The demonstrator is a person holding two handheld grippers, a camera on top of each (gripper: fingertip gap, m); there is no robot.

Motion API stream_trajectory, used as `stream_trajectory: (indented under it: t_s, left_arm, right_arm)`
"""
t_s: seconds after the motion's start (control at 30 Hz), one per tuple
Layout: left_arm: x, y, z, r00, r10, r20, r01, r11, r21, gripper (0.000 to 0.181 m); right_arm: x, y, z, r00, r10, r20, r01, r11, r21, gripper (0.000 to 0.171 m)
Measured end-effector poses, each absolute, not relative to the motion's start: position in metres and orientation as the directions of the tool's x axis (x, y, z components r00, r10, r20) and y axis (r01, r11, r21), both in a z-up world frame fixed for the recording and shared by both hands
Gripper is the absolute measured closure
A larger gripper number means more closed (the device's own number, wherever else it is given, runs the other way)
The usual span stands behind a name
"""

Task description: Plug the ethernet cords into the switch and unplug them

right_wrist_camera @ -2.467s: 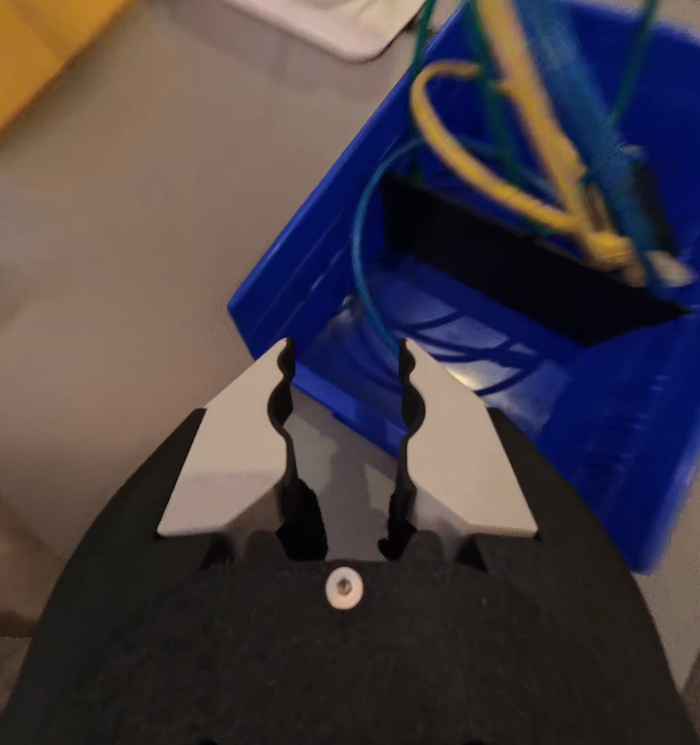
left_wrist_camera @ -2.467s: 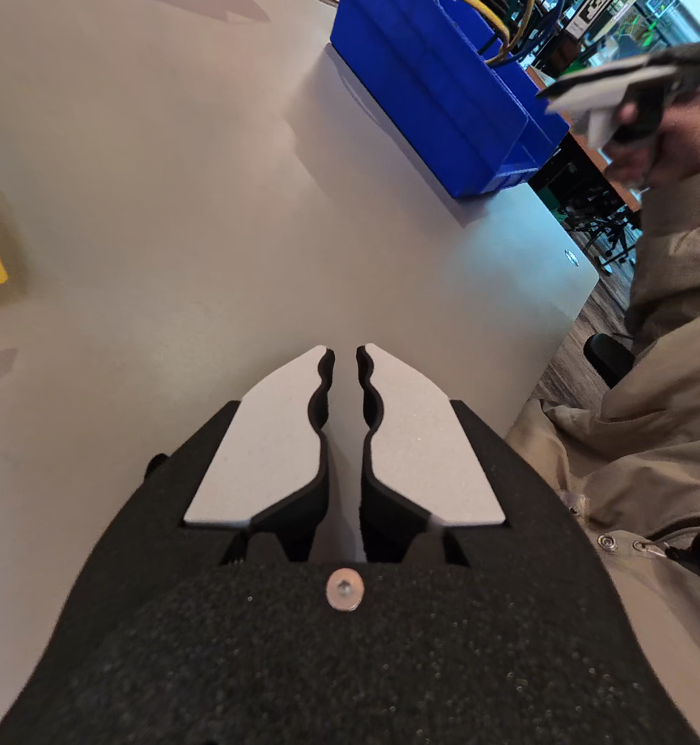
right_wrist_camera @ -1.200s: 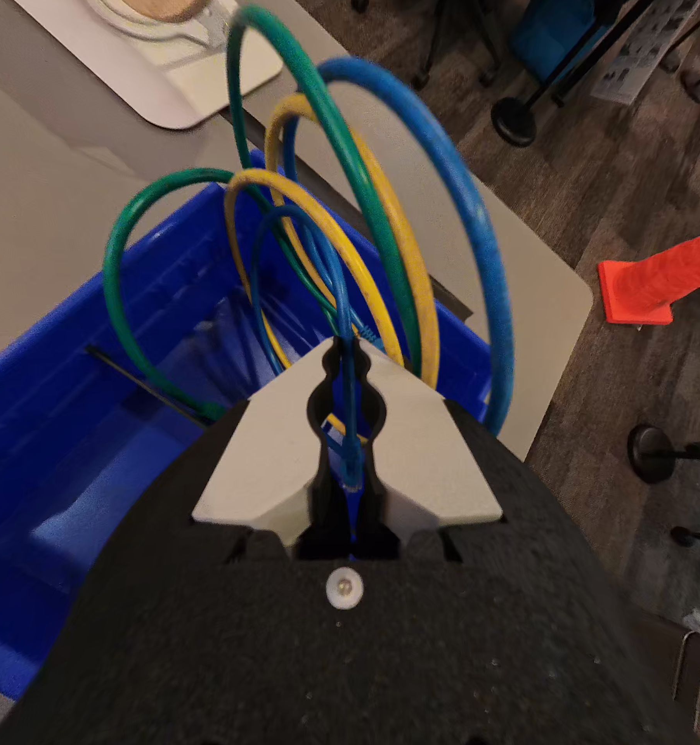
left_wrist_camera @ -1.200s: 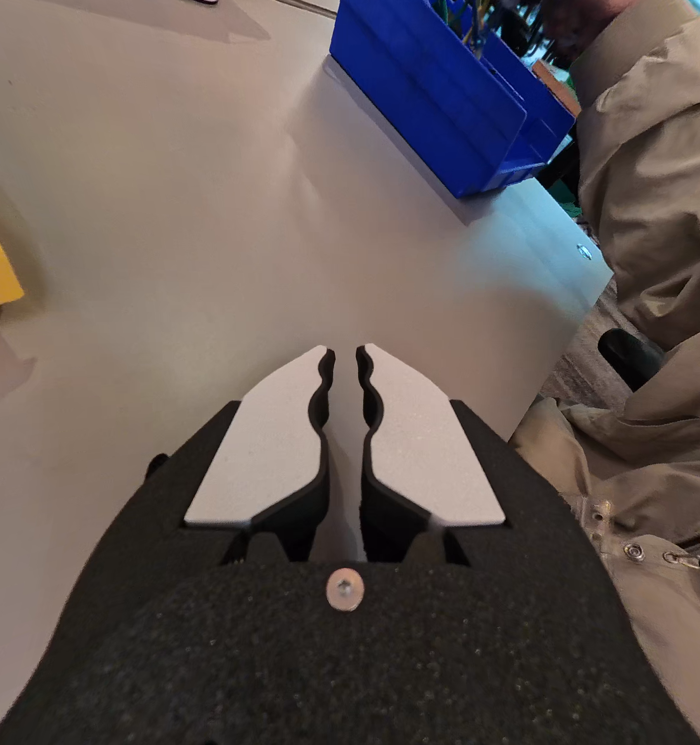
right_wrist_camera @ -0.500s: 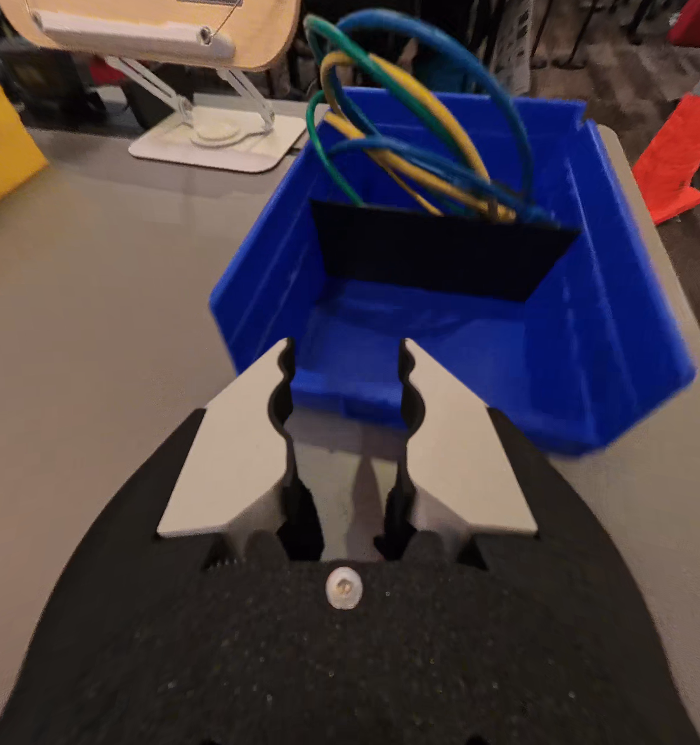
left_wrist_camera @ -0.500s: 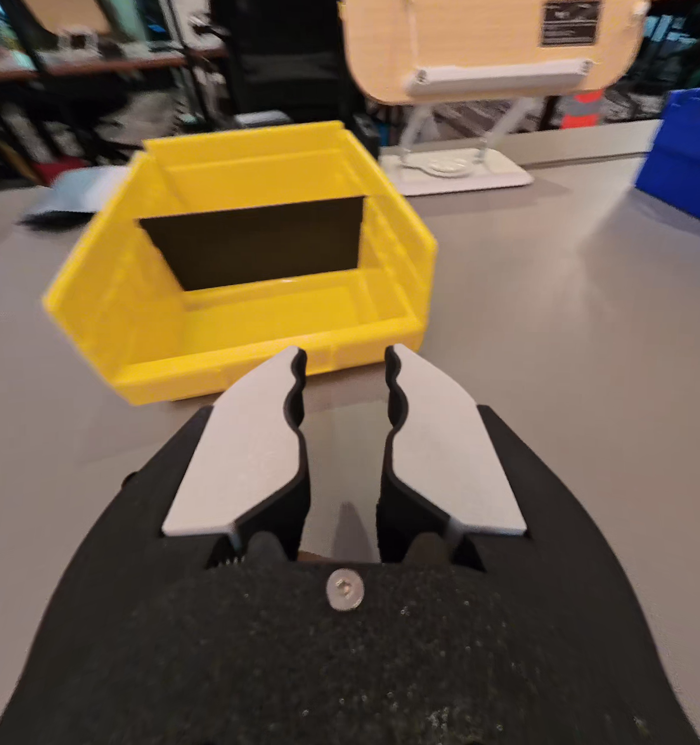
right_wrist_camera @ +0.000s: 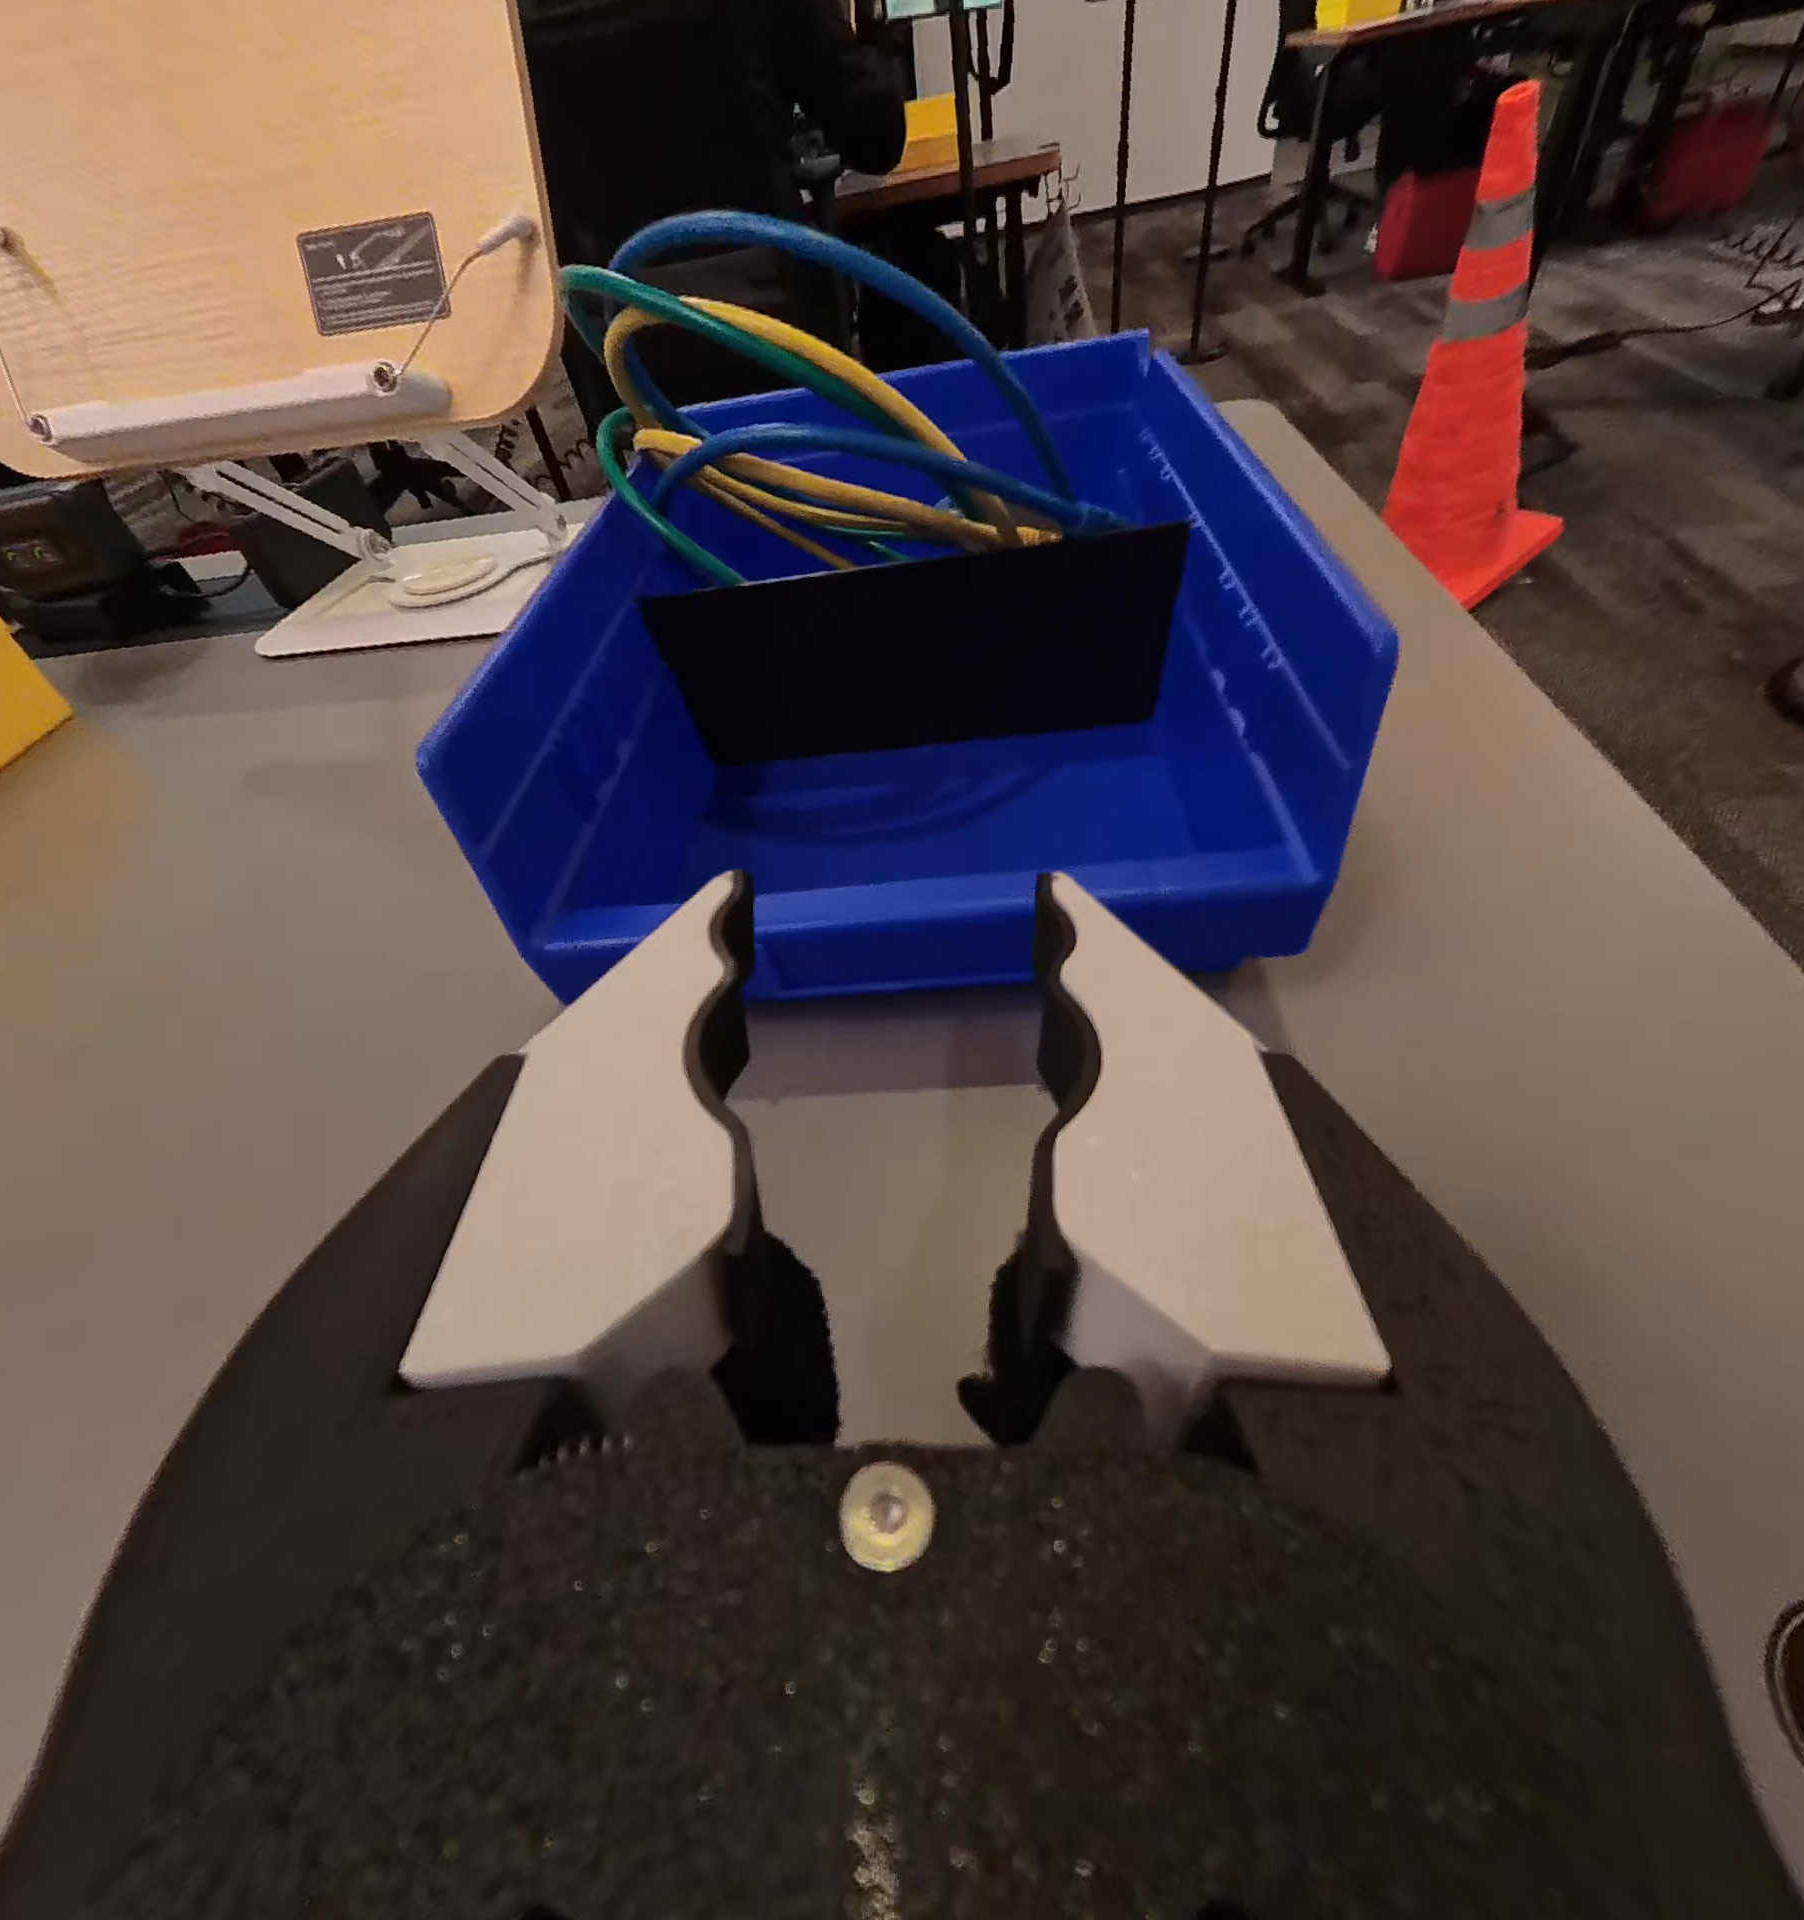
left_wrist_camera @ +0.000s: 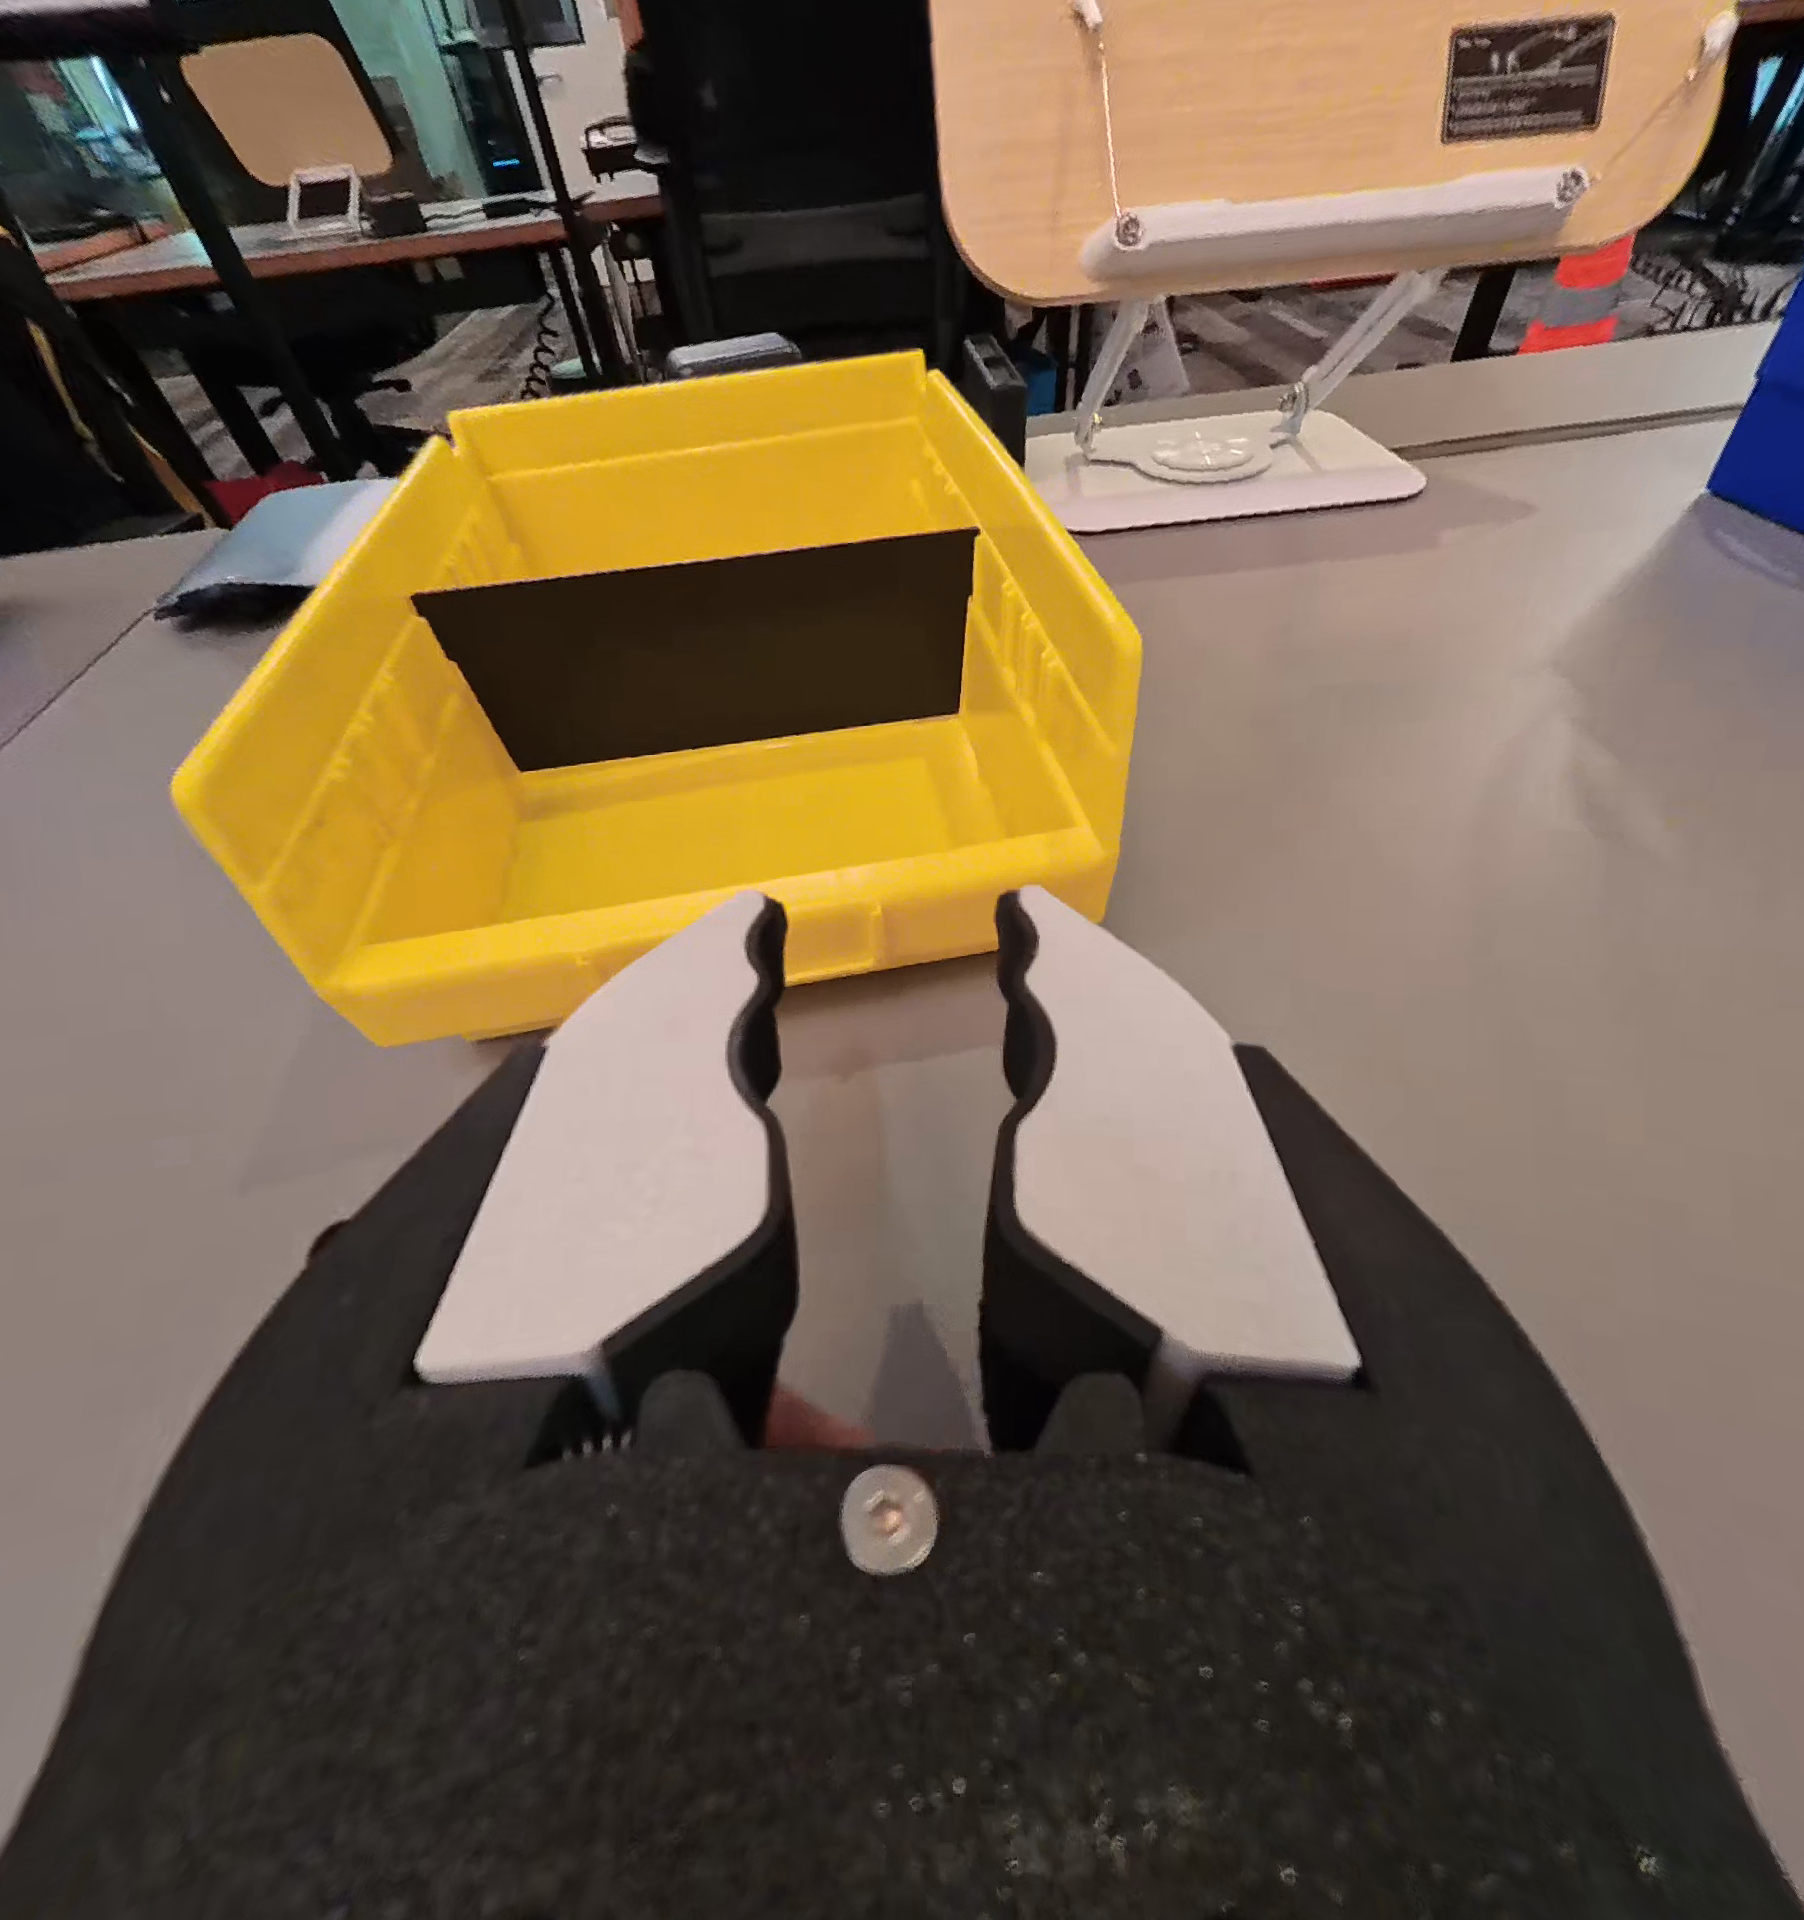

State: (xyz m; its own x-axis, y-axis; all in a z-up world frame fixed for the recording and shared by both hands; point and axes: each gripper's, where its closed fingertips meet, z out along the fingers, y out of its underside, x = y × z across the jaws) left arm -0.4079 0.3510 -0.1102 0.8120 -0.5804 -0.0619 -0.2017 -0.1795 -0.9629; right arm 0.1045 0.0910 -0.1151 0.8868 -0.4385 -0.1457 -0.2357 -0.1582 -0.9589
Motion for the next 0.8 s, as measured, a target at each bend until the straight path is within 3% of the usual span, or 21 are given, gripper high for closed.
stream_trajectory:
  t_s: [0.37, 0.53, 0.7, 0.8]
  left_arm:
    - [-0.401, 0.35, -0.11, 0.773, -0.621, 0.127, -0.072, -0.284, -0.956, 0.148]
    - [-0.396, 0.349, -0.119, 0.781, -0.622, 0.056, -0.149, -0.272, -0.951, 0.137]
    - [-0.394, 0.346, -0.117, 0.791, -0.611, -0.02, -0.198, -0.225, -0.954, 0.146]
    - [-0.392, 0.345, -0.117, 0.787, -0.617, -0.01, -0.192, -0.229, -0.954, 0.142]
  right_arm:
    - [0.103, 0.095, -0.111, 0.892, -0.451, -0.031, -0.127, -0.183, -0.975, 0.119]
    - [0.103, 0.097, -0.113, 0.893, -0.45, -0.017, -0.118, -0.196, -0.973, 0.118]
    - [0.101, 0.1, -0.117, 0.9, -0.434, -0.023, -0.127, -0.213, -0.969, 0.118]
    - [0.098, 0.101, -0.117, 0.908, -0.419, -0.01, -0.112, -0.22, -0.969, 0.117]
